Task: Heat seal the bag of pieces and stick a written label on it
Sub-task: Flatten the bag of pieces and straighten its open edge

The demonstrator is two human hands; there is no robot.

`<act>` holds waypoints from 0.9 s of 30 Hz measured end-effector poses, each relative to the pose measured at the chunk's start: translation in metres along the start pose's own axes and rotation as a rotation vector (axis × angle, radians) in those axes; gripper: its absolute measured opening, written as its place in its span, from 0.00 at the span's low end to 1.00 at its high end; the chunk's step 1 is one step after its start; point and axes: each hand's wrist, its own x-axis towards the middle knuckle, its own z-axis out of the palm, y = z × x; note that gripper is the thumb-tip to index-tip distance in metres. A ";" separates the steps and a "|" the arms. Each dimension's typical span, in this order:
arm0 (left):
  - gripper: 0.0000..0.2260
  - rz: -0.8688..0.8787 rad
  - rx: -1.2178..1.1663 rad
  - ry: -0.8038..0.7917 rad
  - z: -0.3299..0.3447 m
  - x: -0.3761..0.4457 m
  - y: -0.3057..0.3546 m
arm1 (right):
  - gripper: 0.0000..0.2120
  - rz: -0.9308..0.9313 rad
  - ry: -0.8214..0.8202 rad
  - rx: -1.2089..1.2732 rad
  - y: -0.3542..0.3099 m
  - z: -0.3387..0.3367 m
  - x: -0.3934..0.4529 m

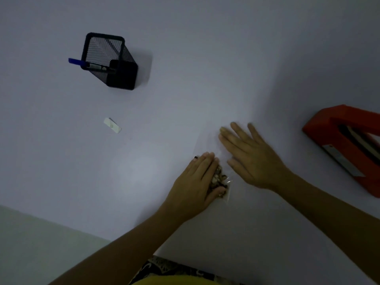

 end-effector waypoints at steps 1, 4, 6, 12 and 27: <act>0.29 -0.003 -0.006 0.004 0.001 -0.001 0.001 | 0.29 -0.055 -0.018 -0.006 0.002 -0.002 0.010; 0.30 -0.004 -0.030 0.017 0.005 -0.006 0.002 | 0.32 -0.247 -0.108 -0.094 0.013 0.004 0.033; 0.30 -0.005 -0.032 0.023 0.008 -0.009 0.001 | 0.33 -0.361 -0.156 -0.152 0.028 0.005 0.045; 0.30 -0.008 -0.035 0.046 0.010 -0.011 -0.003 | 0.31 -0.265 -0.143 -0.308 0.088 -0.020 0.078; 0.30 -0.039 -0.041 0.065 0.011 -0.015 -0.002 | 0.25 -0.464 -0.119 -0.325 0.061 -0.013 0.097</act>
